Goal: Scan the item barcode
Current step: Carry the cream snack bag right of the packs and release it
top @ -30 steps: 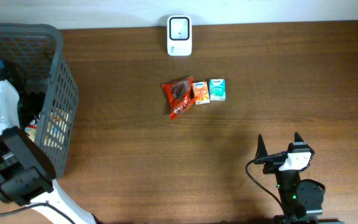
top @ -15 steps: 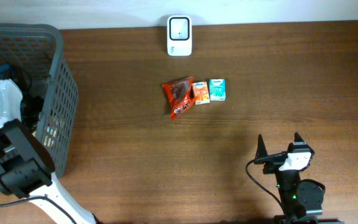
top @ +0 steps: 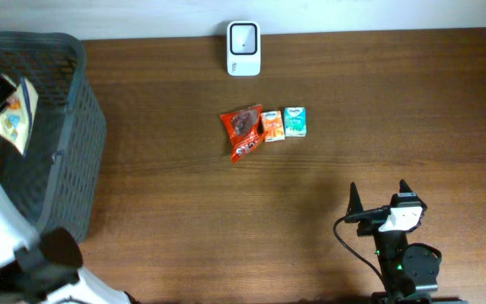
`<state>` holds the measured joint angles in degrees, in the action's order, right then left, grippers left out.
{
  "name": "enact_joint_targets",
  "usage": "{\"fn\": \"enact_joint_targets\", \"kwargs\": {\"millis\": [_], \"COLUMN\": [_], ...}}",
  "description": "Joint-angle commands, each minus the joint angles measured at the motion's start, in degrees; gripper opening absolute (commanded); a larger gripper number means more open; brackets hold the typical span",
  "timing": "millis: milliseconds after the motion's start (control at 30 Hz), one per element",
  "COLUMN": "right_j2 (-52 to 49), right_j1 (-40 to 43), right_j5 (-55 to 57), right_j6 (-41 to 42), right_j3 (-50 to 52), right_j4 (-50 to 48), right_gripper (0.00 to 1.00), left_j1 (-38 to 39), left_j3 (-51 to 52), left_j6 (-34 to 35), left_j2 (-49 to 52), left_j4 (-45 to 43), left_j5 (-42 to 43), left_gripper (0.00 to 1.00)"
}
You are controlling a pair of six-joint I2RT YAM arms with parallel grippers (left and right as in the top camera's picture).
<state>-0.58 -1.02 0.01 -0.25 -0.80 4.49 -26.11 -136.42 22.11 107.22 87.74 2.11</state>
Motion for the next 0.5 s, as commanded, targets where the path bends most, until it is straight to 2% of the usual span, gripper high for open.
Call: {"fn": "enact_joint_targets", "kwargs": {"millis": [0,67,200,300,467], "right_j2": [0.4,0.4,0.4,0.4,0.4], "right_j1": [0.3,0.3,0.3,0.3,0.3], "right_j5": [0.3,0.3,0.3,0.3,0.3], "right_j6": [-0.4,-0.4,-0.4,-0.4,-0.4], "right_j3": [0.5,0.5,0.5,0.5,0.5], "right_j4": [0.2,0.2,0.2,0.2,0.2], "right_gripper": [0.98,0.98,0.98,0.98,0.98], "left_j1": [5.9,12.2,28.6,41.0,53.8], "left_j3": [-1.5,-1.5,0.0,1.4,1.4], "left_j6": [-2.7,-2.7,-2.7,-2.7,-2.5], "left_j2": [-10.1,-13.9,-12.7,-6.8,6.9], "left_j4": [-3.7,-5.3,-6.8,-10.4,-17.6], "left_j5": [5.8,5.9,6.3,6.1,6.1], "left_gripper": [0.00,0.00,0.00,0.00,0.00]}}
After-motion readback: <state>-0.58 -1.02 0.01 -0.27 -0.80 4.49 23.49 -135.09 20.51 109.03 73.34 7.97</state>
